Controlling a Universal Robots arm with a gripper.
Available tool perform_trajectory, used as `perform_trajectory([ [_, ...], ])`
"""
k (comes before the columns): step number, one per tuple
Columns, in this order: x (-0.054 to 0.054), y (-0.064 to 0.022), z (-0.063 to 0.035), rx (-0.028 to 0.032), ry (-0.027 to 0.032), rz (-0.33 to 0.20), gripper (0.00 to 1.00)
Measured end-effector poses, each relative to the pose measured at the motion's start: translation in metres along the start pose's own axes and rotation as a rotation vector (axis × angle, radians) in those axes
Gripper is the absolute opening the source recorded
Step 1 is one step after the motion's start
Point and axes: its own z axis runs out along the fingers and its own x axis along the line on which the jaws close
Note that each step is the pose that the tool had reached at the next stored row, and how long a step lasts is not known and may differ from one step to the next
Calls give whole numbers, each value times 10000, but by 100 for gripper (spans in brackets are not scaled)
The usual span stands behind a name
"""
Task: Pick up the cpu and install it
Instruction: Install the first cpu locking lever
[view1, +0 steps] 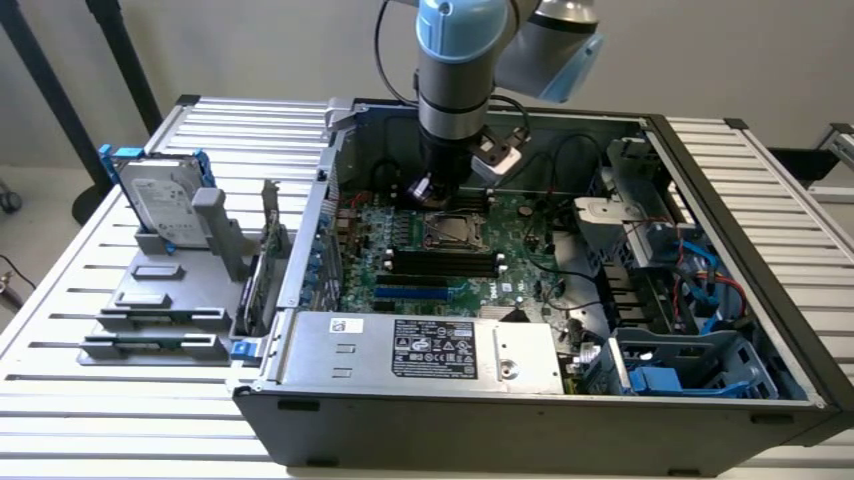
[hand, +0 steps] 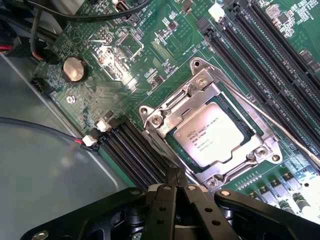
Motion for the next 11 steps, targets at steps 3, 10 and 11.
perform_trajectory([
  [3,2,3,2,-1,-1,0,11],
  [10,11,15,8,-7,-7,-1,11],
  [11,13,17,9,-8,-8,-1,11],
])
